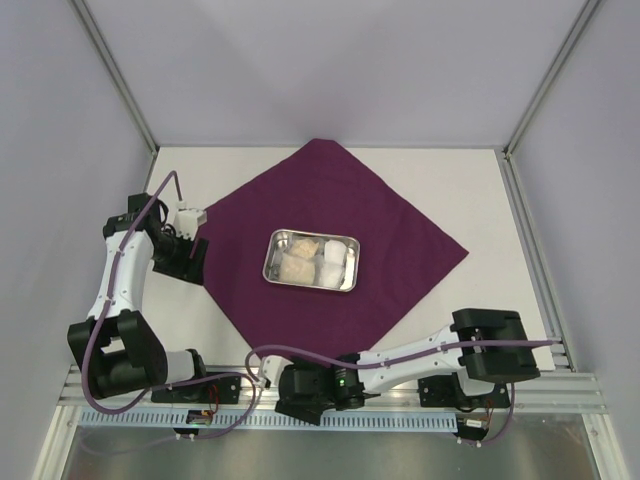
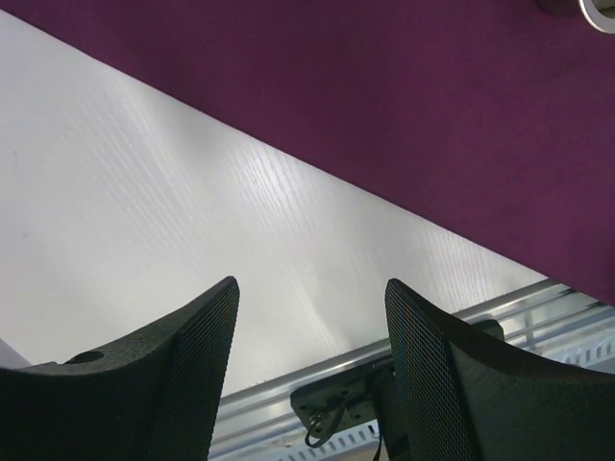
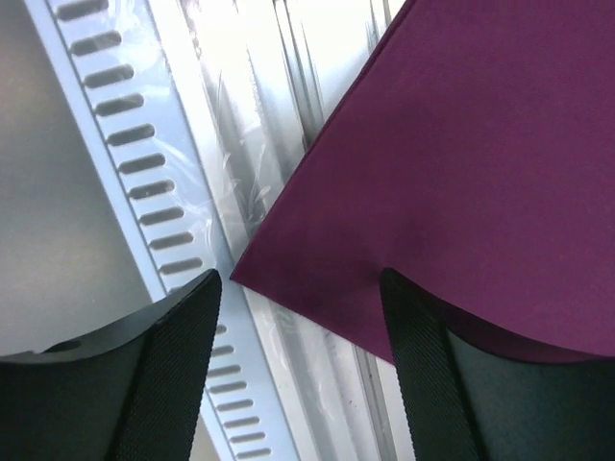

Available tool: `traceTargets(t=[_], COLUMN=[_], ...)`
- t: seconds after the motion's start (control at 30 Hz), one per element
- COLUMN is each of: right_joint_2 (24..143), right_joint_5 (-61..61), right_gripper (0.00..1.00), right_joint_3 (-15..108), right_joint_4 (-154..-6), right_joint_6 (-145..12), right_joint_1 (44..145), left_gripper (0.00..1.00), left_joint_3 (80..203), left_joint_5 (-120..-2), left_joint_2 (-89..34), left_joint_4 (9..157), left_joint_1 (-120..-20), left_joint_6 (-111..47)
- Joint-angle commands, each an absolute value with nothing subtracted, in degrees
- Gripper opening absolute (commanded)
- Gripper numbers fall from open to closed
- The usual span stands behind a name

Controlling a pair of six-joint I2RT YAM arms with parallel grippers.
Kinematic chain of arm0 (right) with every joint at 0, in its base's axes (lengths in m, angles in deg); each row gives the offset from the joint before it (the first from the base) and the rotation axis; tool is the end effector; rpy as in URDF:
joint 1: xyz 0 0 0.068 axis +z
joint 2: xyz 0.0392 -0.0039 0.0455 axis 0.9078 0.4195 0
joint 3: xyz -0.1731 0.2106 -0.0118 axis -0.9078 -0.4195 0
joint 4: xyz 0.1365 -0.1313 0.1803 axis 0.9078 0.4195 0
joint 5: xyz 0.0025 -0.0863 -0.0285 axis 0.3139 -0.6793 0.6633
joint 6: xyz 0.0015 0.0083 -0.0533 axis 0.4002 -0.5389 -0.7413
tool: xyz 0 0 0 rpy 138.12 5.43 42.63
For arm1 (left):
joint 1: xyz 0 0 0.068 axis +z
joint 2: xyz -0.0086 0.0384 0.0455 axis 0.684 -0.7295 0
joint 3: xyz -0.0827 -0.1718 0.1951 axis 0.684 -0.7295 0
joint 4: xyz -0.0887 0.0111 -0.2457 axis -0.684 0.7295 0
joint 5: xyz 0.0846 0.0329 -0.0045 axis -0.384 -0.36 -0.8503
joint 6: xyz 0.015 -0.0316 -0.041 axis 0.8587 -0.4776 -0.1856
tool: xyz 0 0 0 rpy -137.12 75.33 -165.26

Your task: Prepare the surgical pack

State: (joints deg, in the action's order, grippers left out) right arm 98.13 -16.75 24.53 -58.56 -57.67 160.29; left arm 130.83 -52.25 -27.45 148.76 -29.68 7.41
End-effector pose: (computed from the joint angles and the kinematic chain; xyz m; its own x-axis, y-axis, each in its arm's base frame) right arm -0.0227 0.3164 0.1602 -0.1868 -0.8643 -0.4669 -0.9757 0.2185 -0.0141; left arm 0.2246 0.0431 0.2646 -0.9149 0.2330 -0.3296 0.2950 0.9433 -0.1523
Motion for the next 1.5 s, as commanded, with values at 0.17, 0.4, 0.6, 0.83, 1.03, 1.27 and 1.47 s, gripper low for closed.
traceTargets(t=[0.17, 0.4, 0.6, 0.83, 1.03, 1.27, 1.47], right_joint_2=[100.7, 99.9, 94.3, 88.3, 94.9, 106.0, 115.5], right_joint_5=[-18.4, -19.7, -24.4, -23.9, -22.5, -18.9, -16.0], right_gripper=[0.4, 0.0, 0.01, 0.0, 0.01, 0.01, 0.0], right_joint_3=[23.5, 23.5, 25.0, 29.0, 40.5, 54.6, 64.4], right_joint_4=[-63.6, -62.5, -61.4, -62.3, -62.4, -61.4, -59.5], right_joint_6=[-59.2, -61.1, -59.7, -64.6, -71.8, -71.8, -71.1], right_joint_1=[156.7, 154.5, 150.9, 136.5, 123.7, 110.2, 105.0], left_gripper=[0.71, 0.72, 0.72, 0.65, 0.56, 0.57, 0.57], left_joint_3=[131.1, 131.8, 132.8, 139.0, 147.0, 156.2, 162.3], left_joint_5=[-50.2, -50.3, -49.3, -45.7, -41.5, -41.7, -43.0], left_joint_2=[-26.8, -26.9, -28.3, -29.2, -31.8, -38.5, -47.6], left_joint_4=[149.6, 149.4, 149.9, 151.7, 153.4, 152.2, 149.6], left_joint_1=[-29.5, -29.5, -29.5, -30.5, -36.7, -43.2, -48.2], left_joint_6=[8.0, 8.5, 8.1, 7.1, 5.5, 4.0, 3.0])
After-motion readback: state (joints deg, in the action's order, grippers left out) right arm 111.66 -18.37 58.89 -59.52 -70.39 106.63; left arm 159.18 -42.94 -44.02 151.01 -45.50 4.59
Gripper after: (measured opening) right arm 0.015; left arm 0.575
